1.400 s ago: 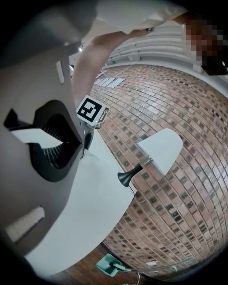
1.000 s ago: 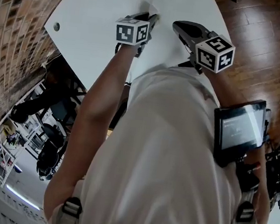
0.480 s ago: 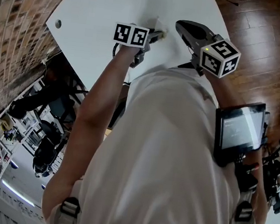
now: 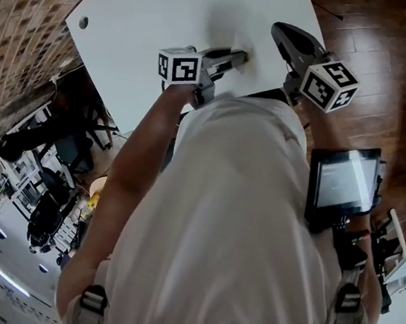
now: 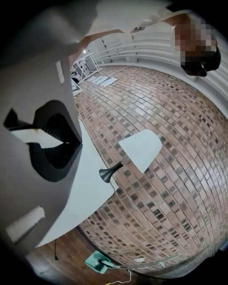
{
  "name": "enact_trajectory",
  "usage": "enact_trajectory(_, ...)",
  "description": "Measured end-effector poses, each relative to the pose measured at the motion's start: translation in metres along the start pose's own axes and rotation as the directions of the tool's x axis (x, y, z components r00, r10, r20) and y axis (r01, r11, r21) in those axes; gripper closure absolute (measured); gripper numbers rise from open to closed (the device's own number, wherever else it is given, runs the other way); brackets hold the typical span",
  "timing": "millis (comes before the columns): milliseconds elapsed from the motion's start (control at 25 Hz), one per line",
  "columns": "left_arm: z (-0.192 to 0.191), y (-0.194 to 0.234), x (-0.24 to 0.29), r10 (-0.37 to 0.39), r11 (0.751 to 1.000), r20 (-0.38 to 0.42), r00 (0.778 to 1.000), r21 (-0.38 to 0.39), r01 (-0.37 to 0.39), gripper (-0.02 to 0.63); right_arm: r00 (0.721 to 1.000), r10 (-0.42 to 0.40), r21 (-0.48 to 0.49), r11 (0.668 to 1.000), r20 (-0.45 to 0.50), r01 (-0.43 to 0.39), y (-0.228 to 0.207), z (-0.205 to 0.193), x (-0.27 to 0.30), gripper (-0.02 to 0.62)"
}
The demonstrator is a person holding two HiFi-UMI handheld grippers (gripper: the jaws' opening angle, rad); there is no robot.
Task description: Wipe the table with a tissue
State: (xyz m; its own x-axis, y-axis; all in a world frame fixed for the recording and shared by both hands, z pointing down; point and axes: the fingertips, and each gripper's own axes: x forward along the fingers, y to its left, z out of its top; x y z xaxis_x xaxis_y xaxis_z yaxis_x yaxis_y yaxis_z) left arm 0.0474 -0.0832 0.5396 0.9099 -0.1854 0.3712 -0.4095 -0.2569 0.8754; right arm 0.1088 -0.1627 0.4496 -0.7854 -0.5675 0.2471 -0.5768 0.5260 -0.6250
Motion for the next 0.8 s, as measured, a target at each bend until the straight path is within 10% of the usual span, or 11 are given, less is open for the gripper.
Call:
enact_trajectory(360,0.021,-0.023,-0.046,-0.021,0.981,0.289,0.957,0.189,-0.035,0.538,0.989,0.117,-0.113,0.985,-0.093,-0.127,0.044,-0.014,0.027,0.588)
enact_trajectory(600,-0.01,-0.033,-0.102,0.058,0.965,0.504,0.862,0.193,-0.178,0.538,0.957,0.21,-0.153,0.958,-0.198,-0.242,0.097,-0.053,0.027,0.588)
enact_trajectory(800,-0.068,-0.027,-0.174,0.133,0.956,0.662,0.737,0.11,-0.272,0.538,0.899,0.315,-0.233,0.89,-0.304,-0.391,0.171,-0.107,0.027,0.588)
